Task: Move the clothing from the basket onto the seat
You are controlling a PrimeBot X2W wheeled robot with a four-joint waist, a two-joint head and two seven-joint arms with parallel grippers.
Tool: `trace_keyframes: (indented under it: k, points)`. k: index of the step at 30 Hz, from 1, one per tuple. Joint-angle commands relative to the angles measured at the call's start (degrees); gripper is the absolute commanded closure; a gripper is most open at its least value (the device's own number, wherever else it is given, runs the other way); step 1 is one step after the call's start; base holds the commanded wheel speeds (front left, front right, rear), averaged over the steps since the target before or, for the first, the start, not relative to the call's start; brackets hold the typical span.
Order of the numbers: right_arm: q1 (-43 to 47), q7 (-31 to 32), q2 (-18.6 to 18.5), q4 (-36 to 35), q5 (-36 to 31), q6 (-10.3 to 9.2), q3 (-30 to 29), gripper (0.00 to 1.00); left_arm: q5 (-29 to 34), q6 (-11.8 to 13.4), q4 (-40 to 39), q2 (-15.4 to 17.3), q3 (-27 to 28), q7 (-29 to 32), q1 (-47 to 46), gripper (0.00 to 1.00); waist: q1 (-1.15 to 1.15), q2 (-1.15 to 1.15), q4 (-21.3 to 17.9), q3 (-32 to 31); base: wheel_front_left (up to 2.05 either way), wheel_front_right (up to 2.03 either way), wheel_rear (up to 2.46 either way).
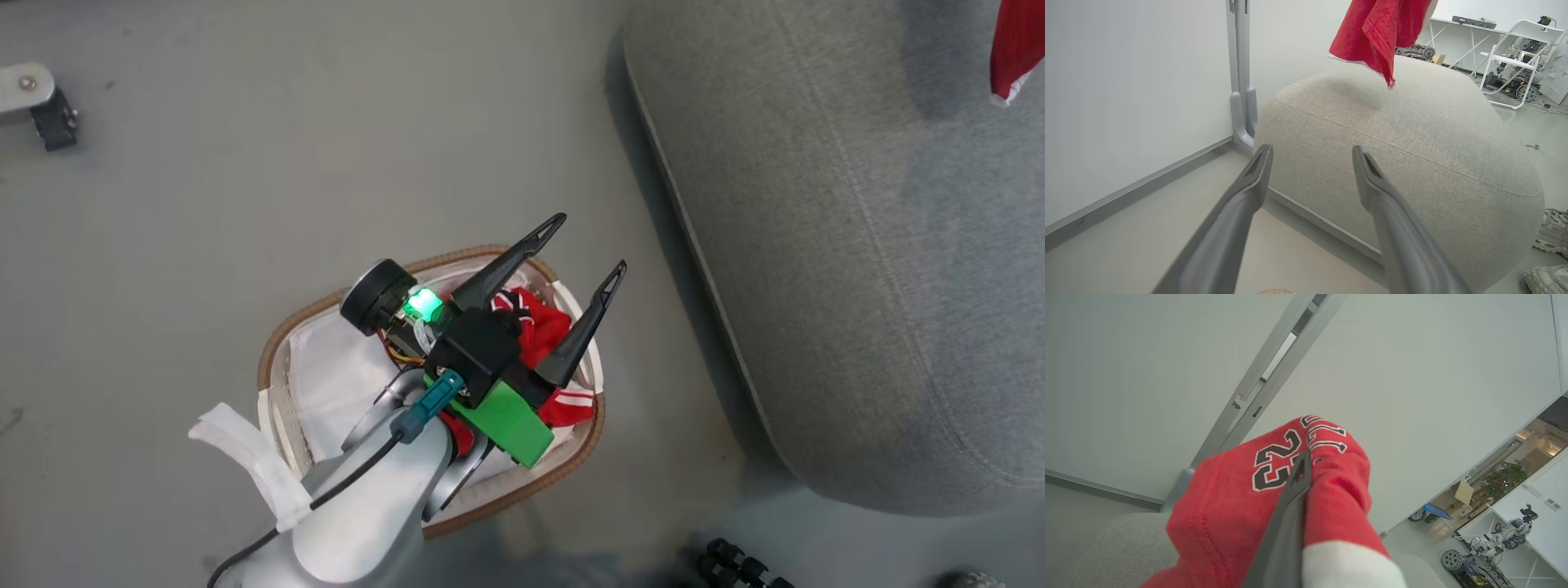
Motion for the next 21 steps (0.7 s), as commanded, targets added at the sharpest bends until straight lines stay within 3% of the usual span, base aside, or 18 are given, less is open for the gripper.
trace_keyframes:
  k: [1,5,14,16,17,21]
  points:
    - [-1.29,-0.1,-0.69,1.87,-0.71,-0.06,-1.62,1.0,0.33,-0.16,-0.28,0.46,-0.19,-0.03,-1.62,0.0,-0.01,0.1,5.31,6.99,0.0,0.0,0.0]
    - [-1.95,-0.1,0.28,7.12,-2.21,-0.06,-6.37,1.0,0.28,-0.16,-0.22,0.79,-0.19,-0.03,-2.16,0.0,-0.01,0.1,6.98,9.35,0.0,0.0,0.0]
    - [4.4,-0.06,6.92,15.21,-6.0,-0.06,-21.6,1.0,0.35,-0.16,1.04,1.55,1.29,-0.04,-0.95,0.0,-0.01,0.1,9.51,10.34,0.0,0.0,0.0]
    - [6.42,-0.05,8.58,15.89,-6.42,-0.06,-23.77,0.62,0.25,-0.16,1.31,1.68,1.83,-0.04,-0.28,0.0,-0.01,0.1,9.57,9.7,0.0,0.0,0.0]
    - [7.53,-0.05,9.33,15.74,-6.55,-0.06,-24.41,0.0,0.24,-0.16,1.46,1.69,2.07,-0.04,-0.07,0.0,-0.01,0.1,9.54,9.33,0.0,0.0,0.0]
    - [11.7,-0.06,12.57,13.08,-7.18,-0.06,-25.9,0.0,0.09,-0.16,2.33,1.43,2.83,-0.04,0.87,0.0,-0.01,0.1,9.19,6.64,0.0,0.0,0.0]
